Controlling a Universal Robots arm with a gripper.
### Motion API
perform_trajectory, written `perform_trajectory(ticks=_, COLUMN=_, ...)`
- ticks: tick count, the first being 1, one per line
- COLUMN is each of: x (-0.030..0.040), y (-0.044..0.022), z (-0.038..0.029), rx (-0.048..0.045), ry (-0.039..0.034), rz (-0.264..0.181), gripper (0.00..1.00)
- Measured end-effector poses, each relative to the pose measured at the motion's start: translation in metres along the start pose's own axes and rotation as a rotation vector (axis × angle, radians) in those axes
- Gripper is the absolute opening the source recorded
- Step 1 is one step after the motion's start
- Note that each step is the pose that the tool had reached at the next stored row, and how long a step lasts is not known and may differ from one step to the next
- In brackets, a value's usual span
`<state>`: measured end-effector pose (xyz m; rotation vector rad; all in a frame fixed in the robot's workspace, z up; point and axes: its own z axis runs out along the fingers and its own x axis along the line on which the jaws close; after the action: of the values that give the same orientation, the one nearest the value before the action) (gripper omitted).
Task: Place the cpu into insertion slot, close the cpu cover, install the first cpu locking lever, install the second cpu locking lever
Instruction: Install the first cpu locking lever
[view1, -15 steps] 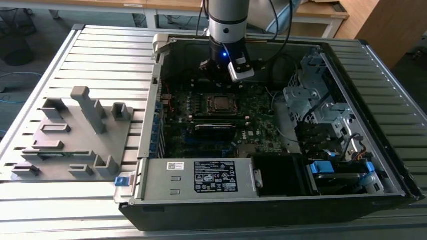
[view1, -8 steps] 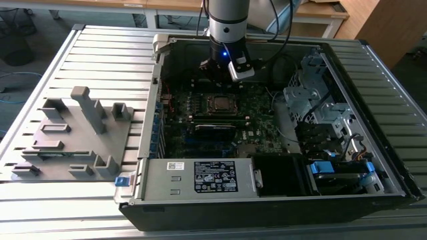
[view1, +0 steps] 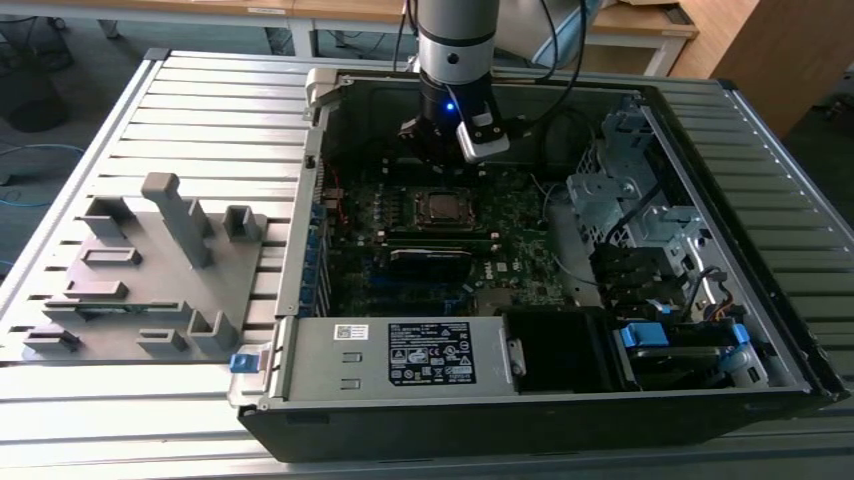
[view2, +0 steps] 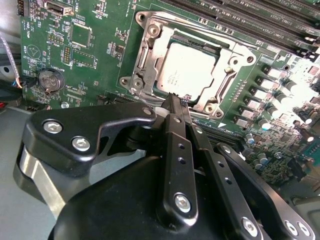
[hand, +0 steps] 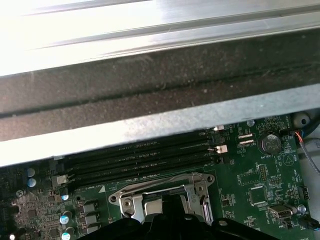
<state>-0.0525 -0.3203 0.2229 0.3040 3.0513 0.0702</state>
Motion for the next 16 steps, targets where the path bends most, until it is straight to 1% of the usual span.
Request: perform_trajectory(ticks=16, x=-0.0011, y=-0.0052, z=-0.0002, rx=0.0003, ry=0.0, rz=0.0, gripper=0.1)
